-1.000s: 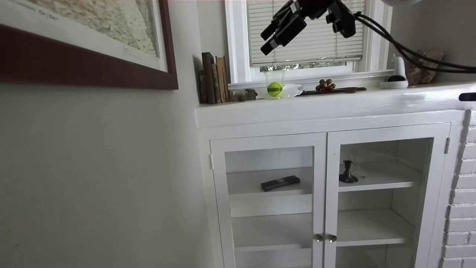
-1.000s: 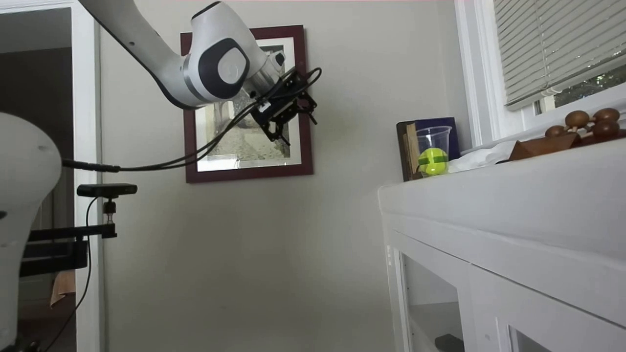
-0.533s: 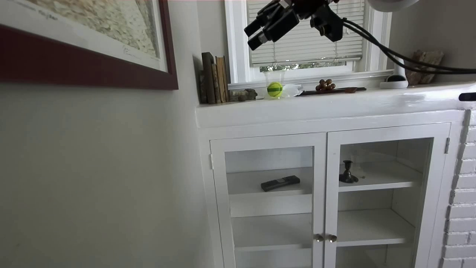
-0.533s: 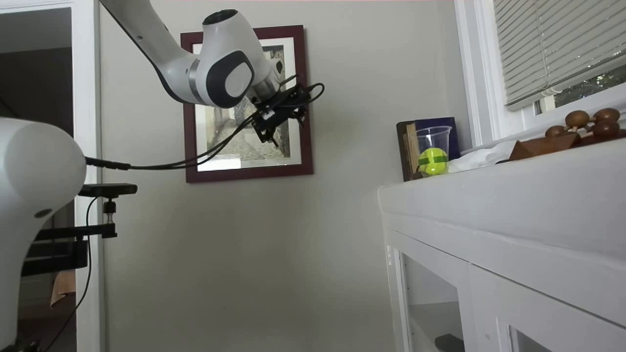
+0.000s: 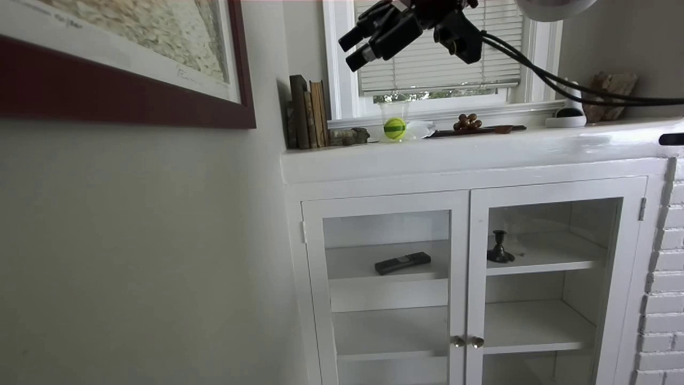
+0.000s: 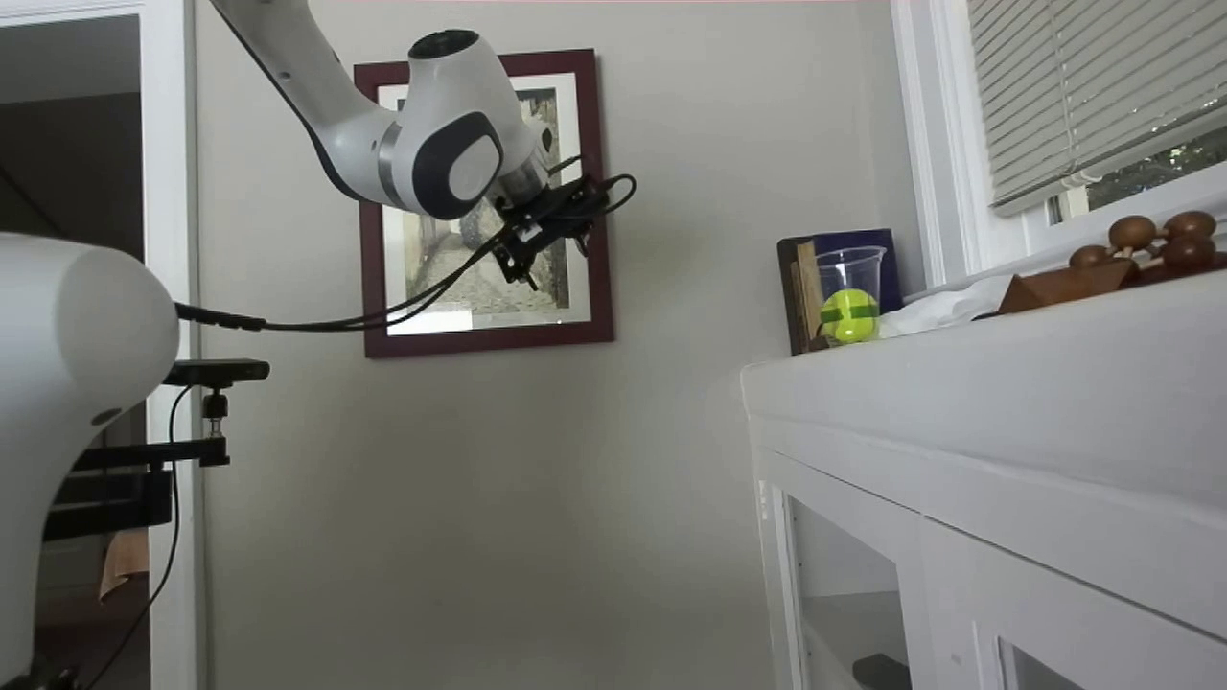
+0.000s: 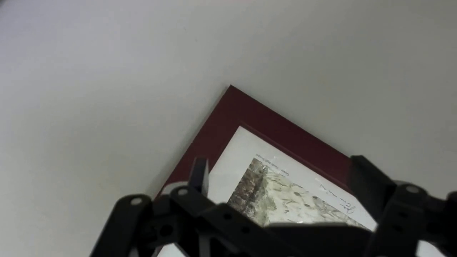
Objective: Make the painting straight
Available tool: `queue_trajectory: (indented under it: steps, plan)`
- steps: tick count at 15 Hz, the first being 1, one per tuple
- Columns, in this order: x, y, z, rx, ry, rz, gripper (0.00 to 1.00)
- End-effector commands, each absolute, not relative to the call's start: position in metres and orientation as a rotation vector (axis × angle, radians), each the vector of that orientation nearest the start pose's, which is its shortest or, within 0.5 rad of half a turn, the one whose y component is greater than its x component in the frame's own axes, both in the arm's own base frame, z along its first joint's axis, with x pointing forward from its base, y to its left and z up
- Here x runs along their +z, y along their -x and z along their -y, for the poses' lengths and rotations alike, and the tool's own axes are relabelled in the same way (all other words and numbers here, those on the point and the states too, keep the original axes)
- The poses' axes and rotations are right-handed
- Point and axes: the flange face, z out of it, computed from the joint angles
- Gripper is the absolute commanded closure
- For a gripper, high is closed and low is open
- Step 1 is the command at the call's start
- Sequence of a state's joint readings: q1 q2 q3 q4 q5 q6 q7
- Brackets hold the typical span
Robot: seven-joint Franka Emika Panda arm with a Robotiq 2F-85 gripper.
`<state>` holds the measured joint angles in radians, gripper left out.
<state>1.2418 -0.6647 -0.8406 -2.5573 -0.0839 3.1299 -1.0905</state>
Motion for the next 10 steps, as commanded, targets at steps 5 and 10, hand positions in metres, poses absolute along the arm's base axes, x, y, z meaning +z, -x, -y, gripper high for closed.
queue_trajectory:
  steps: [5, 10]
  plan:
    - [0.539, -0.473, -0.143, -1.626, 1.728, 1.824, 0.0]
    - [0.536, -0.503, -0.146, -1.603, 1.644, 1.84, 0.0]
